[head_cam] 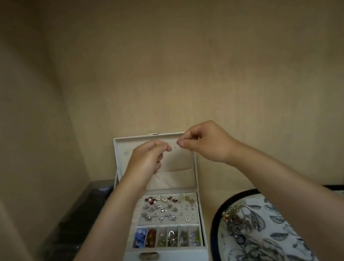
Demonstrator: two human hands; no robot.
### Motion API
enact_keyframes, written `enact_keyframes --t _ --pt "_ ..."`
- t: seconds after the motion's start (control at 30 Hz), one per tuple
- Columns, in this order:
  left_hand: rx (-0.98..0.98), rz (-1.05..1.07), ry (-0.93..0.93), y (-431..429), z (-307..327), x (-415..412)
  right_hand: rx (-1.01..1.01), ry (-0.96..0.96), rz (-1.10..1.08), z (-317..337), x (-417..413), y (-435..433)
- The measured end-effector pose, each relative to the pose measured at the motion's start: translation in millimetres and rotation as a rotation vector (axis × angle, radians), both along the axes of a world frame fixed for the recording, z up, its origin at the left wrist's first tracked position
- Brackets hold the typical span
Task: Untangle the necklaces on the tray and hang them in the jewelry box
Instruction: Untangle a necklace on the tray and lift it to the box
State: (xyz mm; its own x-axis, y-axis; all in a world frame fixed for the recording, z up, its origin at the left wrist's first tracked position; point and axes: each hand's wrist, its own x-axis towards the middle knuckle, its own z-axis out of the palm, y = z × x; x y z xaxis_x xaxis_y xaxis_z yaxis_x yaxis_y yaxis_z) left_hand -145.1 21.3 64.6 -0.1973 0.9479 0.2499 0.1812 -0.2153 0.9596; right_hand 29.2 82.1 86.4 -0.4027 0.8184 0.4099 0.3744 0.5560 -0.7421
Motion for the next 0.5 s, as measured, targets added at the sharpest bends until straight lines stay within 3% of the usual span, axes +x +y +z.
enact_keyframes --t 0.2,0.5 --pt "0.089 0.322 0.128 4 -8 -64 0.146 -0.004 -0.169 -4 -89 9" --pt "0.013 0.619 0.36 31 -32 -104 0.181 -0.019 -0.406 -36 -158 20"
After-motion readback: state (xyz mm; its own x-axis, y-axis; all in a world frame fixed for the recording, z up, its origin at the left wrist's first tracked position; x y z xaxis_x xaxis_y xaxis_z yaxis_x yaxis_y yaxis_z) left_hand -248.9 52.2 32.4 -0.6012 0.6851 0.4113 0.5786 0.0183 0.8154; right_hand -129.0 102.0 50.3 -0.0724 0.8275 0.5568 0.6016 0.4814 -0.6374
